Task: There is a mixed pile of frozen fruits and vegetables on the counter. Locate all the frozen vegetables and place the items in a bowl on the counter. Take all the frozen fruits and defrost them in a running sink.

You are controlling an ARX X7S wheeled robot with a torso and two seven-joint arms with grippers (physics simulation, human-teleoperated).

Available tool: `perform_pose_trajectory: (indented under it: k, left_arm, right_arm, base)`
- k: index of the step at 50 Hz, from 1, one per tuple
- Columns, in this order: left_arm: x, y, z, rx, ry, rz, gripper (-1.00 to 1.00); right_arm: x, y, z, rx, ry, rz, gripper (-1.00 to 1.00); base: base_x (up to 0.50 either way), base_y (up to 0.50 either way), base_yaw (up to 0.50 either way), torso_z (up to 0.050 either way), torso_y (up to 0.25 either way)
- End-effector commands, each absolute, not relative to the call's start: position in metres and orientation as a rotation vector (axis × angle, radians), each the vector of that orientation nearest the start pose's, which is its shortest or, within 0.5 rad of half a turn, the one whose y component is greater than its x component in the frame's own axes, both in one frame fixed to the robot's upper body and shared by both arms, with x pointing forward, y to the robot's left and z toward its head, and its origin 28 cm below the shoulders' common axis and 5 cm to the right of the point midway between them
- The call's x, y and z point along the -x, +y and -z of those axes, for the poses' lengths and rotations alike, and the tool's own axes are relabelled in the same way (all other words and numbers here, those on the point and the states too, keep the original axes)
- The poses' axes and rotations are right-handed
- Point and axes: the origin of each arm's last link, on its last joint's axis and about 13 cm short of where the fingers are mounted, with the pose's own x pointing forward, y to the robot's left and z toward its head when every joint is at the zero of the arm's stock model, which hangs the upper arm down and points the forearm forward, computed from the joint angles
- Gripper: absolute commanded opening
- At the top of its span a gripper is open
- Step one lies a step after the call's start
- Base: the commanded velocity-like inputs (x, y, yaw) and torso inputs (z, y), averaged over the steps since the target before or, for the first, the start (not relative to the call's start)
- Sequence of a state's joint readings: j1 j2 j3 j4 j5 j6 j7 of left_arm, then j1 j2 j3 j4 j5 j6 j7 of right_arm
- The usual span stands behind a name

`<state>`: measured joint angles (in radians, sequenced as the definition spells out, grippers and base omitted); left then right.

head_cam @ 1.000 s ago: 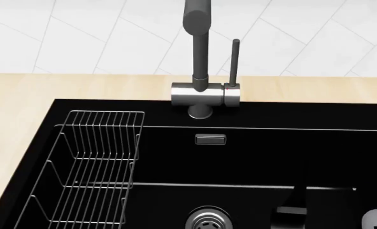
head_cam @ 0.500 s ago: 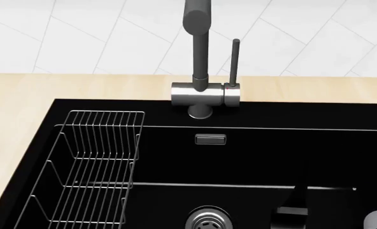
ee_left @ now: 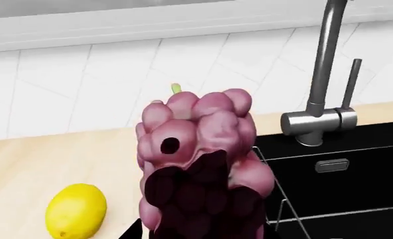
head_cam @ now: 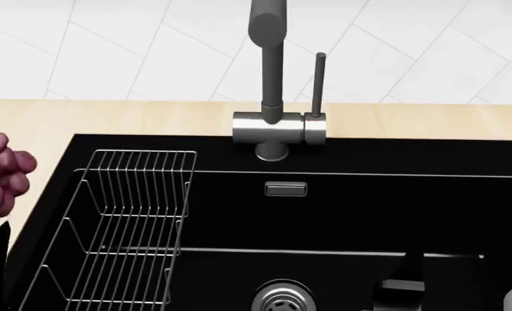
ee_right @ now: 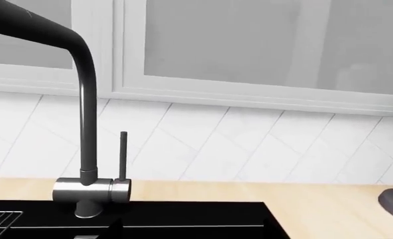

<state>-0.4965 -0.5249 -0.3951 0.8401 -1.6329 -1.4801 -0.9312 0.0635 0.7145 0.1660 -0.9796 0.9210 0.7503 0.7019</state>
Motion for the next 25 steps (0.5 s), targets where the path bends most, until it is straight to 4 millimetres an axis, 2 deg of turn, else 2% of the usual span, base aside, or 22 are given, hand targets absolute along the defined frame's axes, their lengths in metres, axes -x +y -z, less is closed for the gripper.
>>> perform_pose_trajectory:
  k: [1, 7, 13, 25]
  left_arm:
    - [-0.166, 0.234, -0.221, -0.058, 0.096, 0.196, -1.00]
    - [-0.173, 0.222, -0.209, -0.079, 0.130, 0.240, -1.00]
    - [-0.180, 0.204, -0.211, -0.096, 0.123, 0.318, -1.00]
    - [-0.211, 0.180, -0.213, -0.097, 0.152, 0.421, -1.00]
  right_arm:
    - [-0.157, -0.154, -0.192, 0.072, -0.175, 0.116, 1.00]
    - [-0.156, -0.155, -0.193, 0.071, -0.179, 0.120, 1.00]
    - [-0.157, -0.153, -0.192, 0.074, -0.178, 0.115, 1.00]
    - [-0.157, -0.153, -0.190, 0.075, -0.171, 0.109, 1.00]
  base:
    - [0.00, 0.00, 0.00, 0.000, 0.000]
    - [0.00, 0.00, 0.00, 0.000, 0.000]
    - [0.00, 0.00, 0.00, 0.000, 0.000]
    - [0.00, 0.00, 0.00, 0.000, 0.001]
